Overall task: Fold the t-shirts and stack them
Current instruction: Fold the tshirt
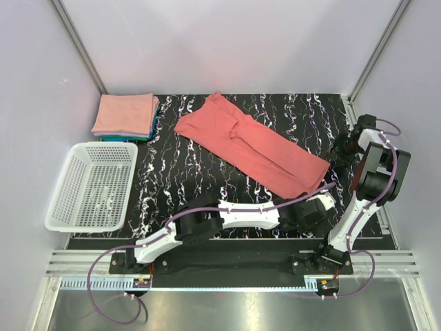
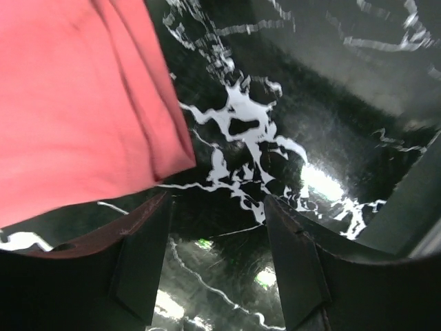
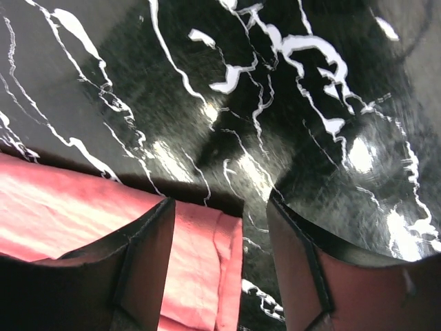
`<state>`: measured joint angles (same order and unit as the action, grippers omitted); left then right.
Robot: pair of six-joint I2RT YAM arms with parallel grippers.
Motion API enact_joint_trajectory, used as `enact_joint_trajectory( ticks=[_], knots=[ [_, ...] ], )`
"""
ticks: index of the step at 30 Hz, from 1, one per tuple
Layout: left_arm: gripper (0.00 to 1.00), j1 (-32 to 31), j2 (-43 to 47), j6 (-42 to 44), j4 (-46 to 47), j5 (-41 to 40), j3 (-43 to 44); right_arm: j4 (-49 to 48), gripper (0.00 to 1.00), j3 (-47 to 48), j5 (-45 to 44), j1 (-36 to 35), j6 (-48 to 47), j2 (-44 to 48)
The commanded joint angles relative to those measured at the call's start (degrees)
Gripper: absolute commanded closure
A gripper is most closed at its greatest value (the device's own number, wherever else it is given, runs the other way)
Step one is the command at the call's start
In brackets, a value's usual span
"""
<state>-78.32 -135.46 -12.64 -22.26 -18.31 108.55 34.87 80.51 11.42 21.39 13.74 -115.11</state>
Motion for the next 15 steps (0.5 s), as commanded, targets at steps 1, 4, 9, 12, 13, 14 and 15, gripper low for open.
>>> enact_joint_trajectory(
  ticks=[1, 4, 9, 12, 13, 14, 15],
  knots=[
    [0.38, 0.1, -1.8, 1.1, 0.9, -1.4, 4.2, -3.8, 0.38, -2.0, 1.3, -0.2, -1.5, 0.4],
    [0.38, 0.0, -3.5, 0.4, -1.6, -2.7, 6.5, -5.1, 0.41, -3.8, 1.3, -0.2, -1.9, 1.2],
    [0.38, 0.4, -2.5, -1.4, -1.5, -4.0, 5.4, -5.9, 0.47, -5.0, 2.0, -0.3, -2.1, 1.9],
    [0.38, 1.2, -1.5, -3.4, -1.6, -3.9, 4.5, -6.0, 0.50, -5.4, 1.8, -0.3, -2.4, 2.7],
    [0.38, 1.4, -1.0, -4.7, -1.5, -3.3, 4.2, -6.0, 0.54, -5.5, 1.9, -0.3, -2.5, 3.0],
    [0.38, 2.1, -0.6, -5.3, -0.9, -2.6, 3.7, -6.0, 0.56, -5.5, 2.0, -0.2, -2.7, 3.0],
    [0.39, 2.4, 0.4, -5.9, -0.4, -1.0, 2.6, -5.9, 0.58, -5.5, 1.9, -0.3, -2.9, 2.9]
  ],
)
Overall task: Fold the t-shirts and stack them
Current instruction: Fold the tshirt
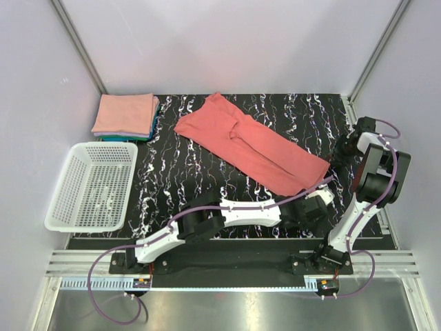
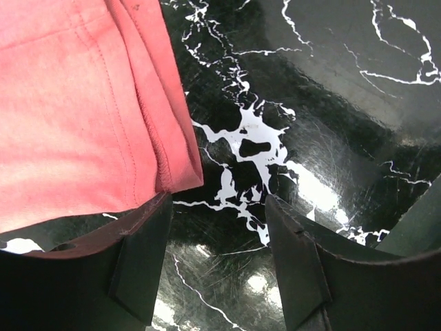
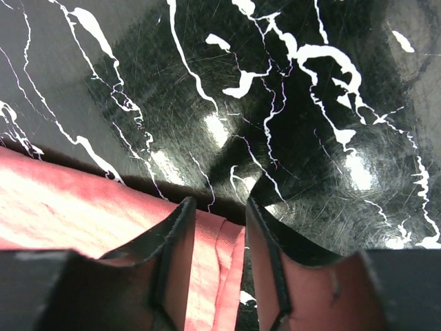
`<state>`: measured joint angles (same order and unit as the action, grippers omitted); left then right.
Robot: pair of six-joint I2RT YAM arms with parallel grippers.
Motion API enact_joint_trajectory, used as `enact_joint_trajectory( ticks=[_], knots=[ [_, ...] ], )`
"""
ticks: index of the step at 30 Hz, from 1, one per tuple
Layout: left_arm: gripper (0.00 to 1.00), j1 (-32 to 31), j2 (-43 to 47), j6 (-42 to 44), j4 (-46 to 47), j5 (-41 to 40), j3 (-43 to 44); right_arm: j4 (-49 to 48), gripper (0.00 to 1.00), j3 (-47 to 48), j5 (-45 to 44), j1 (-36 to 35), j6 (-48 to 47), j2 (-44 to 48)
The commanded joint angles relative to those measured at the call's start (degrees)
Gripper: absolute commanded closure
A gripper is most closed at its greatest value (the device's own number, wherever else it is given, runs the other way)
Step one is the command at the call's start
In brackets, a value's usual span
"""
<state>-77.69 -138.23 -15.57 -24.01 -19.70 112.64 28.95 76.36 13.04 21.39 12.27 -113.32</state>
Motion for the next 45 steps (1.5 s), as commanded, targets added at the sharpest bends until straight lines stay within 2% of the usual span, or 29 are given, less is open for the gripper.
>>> enact_joint_trajectory(
  ticks=[1, 4, 9, 15, 17, 19, 22, 29, 36, 45],
  knots=[
    [0.38, 2.2, 3.4, -4.4, 1.6, 1.3, -1.8, 0.1, 0.59, -1.4, 0.5, -0.2, -1.5, 1.0],
    [0.38, 3.5, 4.0, -5.8, 1.9, 3.2, -2.4, 0.1, 0.61, -1.4, 0.7, -0.3, -1.7, 0.8],
    [0.39, 3.4, 3.7, -5.2, 1.9, 4.1, -2.5, 1.1, 0.75, -0.6, 0.5, -0.3, -2.2, 0.2],
    [0.38, 3.5, 2.1, -6.0, 0.3, 4.5, -1.1, 1.5, 0.82, -1.1, 0.8, -0.3, -1.7, 0.3],
    [0.38, 3.4, 1.0, -6.0, -1.2, 4.8, 0.2, 3.2, 0.71, -0.9, -0.3, -0.3, -1.6, 0.2],
    [0.38, 3.5, 0.4, -6.2, -2.0, 5.4, 0.5, 4.3, 0.52, -1.3, -3.0, -0.3, -1.3, 1.3],
    [0.38, 3.7, -0.1, -6.4, -2.9, 5.2, 0.7, 4.7, 0.39, -2.2, -4.4, -0.3, -1.4, 2.7],
    [0.38, 3.7, 1.6, -4.6, -0.2, 4.7, -1.0, 5.3, 0.39, -2.3, -3.5, -0.3, -0.8, 2.9],
    [0.37, 3.7, 8.2, 1.5, 0.4, -1.0, 0.0, 5.1, 0.32, -3.3, -3.8, -0.3, 0.6, 4.3],
    [0.37, 3.6, 3.5, 2.3, -0.8, 0.1, 4.9, 5.2, 0.29, -5.0, -4.1, -0.3, 1.9, 5.5]
  ],
)
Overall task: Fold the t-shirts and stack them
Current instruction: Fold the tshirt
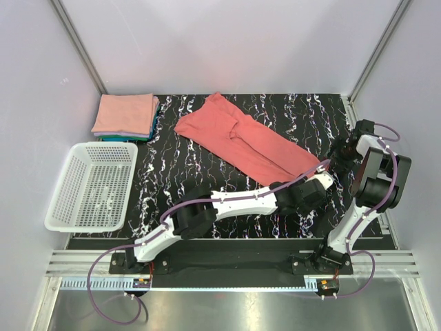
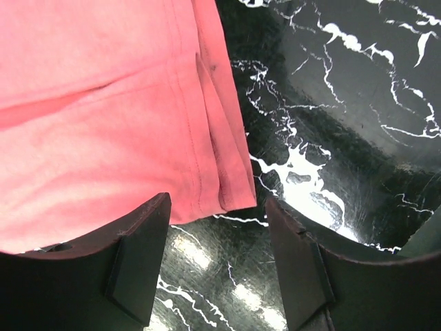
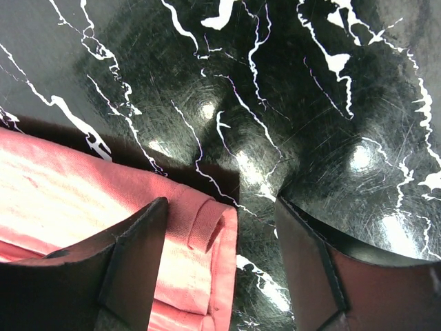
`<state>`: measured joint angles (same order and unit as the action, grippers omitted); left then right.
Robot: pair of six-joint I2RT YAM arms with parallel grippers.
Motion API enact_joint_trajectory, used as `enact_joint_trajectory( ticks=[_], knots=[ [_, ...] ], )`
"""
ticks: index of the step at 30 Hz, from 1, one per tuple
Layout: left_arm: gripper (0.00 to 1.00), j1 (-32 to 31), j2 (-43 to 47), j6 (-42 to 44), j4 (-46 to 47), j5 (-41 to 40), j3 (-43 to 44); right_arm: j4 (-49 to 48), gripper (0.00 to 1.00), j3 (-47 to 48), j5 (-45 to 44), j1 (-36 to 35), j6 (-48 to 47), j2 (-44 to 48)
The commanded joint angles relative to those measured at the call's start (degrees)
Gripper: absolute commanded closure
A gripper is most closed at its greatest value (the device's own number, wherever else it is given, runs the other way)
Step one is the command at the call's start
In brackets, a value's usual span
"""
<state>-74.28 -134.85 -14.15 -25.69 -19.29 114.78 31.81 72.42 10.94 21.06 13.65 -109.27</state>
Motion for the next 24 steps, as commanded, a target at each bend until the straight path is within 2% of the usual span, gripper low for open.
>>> enact_joint_trajectory(
  ticks=[1, 9, 18, 22, 24],
  knots=[
    [0.37, 0.2, -0.5, 0.7, 1.1, 0.0, 3.0, 2.2, 0.29, -0.7, -2.0, 0.0, 0.5, 1.4],
    [0.38, 0.2, -4.6, -1.1, 1.5, 4.0, 3.6, 0.2, 0.28, -1.8, 0.9, 0.0, 1.2, 2.7],
    [0.39, -0.1, -6.3, -1.6, 1.6, 4.3, 3.0, -1.7, 0.36, -3.6, 0.6, 0.0, 0.7, 4.2],
    [0.39, -0.2, -6.7, -1.7, 1.6, 4.5, 3.1, -2.7, 0.23, -4.2, -0.5, 0.0, 1.8, 5.6],
    [0.39, -0.4, -6.9, -1.6, 1.5, 4.6, 2.9, -2.9, 0.22, -4.3, -1.9, 0.0, 1.6, 6.9]
  ],
)
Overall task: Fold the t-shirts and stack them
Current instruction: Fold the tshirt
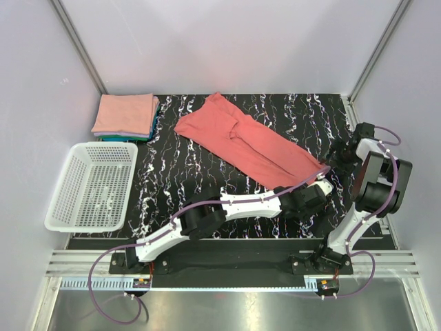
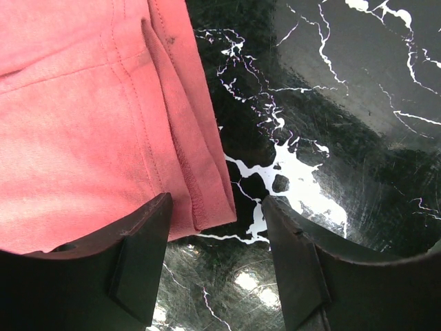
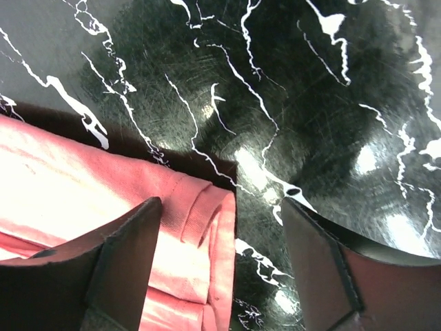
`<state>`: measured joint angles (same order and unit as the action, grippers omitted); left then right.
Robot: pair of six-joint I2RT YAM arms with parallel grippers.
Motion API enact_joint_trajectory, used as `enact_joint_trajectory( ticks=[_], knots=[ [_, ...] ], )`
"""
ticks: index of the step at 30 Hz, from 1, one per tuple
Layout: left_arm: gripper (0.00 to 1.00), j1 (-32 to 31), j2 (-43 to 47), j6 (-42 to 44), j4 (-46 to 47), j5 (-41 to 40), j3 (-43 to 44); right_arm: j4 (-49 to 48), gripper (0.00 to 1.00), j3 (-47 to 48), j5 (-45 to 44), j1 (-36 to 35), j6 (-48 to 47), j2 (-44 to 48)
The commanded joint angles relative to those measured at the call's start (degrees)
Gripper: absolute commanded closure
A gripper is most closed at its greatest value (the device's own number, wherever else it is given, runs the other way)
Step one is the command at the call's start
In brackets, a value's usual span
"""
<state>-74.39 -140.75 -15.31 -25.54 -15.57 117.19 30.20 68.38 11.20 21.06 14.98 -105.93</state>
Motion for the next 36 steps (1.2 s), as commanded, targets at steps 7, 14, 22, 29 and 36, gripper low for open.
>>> enact_joint_trajectory(
  ticks=[7, 14, 22, 29, 36],
  knots=[
    [0.40, -0.5, -1.0, -0.8, 1.4, 1.5, 0.3, -3.0, 0.36, -1.5, -0.7, -0.1, -1.4, 6.9],
    [0.40, -0.6, -0.7, -0.5, 1.4, 1.9, 0.3, -3.9, 0.52, -2.6, 1.0, 0.0, -3.4, 6.6],
    [0.40, -0.6, -0.8, -0.5, 1.4, 2.0, -0.4, -2.0, 0.44, 2.5, -1.4, 0.0, -5.3, 0.6],
    [0.48, -0.6, -1.7, -0.7, 1.4, 2.0, -0.7, -2.6, 0.50, 3.7, -1.4, 0.0, -5.7, -3.0],
    [0.70, -0.5, -2.2, -0.3, 1.3, 1.6, 0.1, -2.9, 0.78, 4.0, -1.4, -0.1, -4.6, -5.1]
  ],
)
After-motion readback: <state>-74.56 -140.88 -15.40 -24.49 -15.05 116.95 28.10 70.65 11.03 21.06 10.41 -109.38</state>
